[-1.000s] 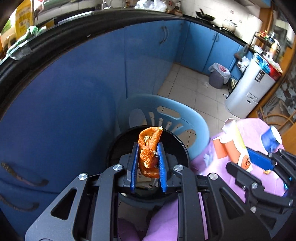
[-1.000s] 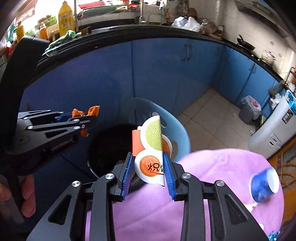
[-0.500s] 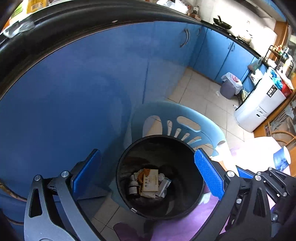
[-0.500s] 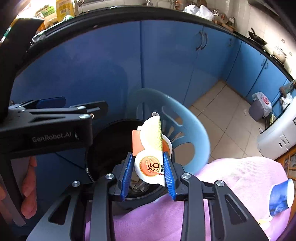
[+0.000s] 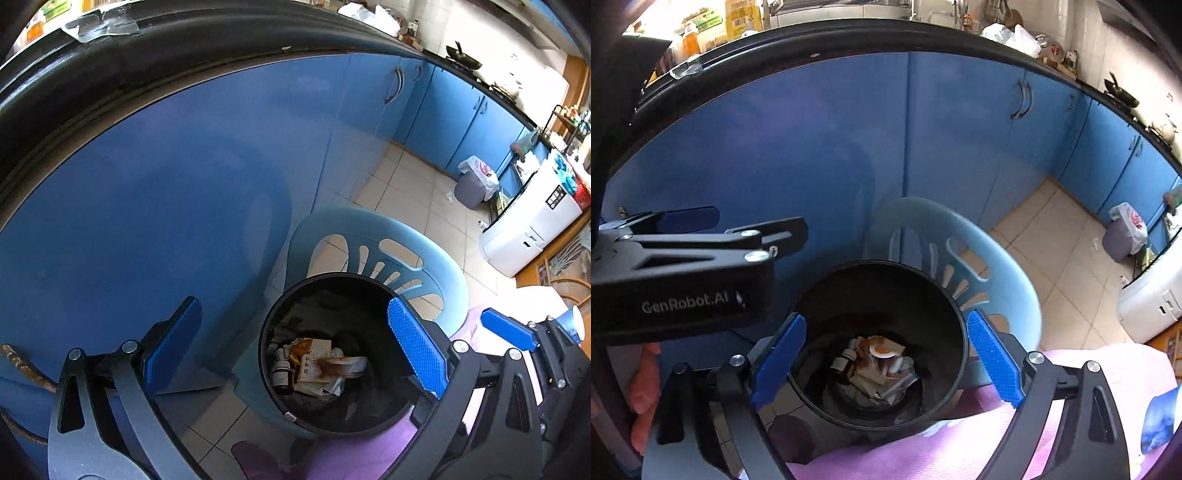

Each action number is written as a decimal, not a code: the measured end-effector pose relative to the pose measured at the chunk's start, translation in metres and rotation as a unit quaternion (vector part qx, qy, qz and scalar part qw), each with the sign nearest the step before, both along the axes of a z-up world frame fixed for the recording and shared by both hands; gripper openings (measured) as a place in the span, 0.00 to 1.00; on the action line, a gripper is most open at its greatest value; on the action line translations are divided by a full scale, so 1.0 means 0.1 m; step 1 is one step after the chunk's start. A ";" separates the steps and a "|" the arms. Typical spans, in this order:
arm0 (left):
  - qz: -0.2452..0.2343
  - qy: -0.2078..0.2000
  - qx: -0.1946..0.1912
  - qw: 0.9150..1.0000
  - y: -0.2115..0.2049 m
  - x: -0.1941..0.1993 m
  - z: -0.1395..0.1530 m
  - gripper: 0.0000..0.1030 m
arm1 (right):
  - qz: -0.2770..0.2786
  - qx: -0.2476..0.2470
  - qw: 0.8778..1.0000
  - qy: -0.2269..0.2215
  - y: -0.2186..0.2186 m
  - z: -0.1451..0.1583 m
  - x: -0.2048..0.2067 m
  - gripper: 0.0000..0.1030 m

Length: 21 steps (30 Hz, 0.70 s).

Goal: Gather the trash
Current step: 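Open the left tool over the bin while the right tool releases the cup into it, then move the left tool to the yellow snack wrapper while the right tool approaches the white round cap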

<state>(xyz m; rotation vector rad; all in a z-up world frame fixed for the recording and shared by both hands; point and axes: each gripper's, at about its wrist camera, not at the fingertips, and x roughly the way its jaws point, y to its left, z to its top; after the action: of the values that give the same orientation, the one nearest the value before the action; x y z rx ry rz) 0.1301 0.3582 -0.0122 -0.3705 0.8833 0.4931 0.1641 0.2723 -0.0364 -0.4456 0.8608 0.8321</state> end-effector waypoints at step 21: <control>-0.249 0.004 -0.009 0.968 -2.24 0.44 -0.03 0.96 | -0.320 -0.045 0.945 -0.045 -3.01 0.11 0.02 0.84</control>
<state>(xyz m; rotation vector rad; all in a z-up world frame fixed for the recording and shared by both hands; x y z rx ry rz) 0.1745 0.1345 -0.0156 -0.1519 0.9505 0.0211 0.1658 -0.0284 -0.0250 -0.2520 0.8873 0.1714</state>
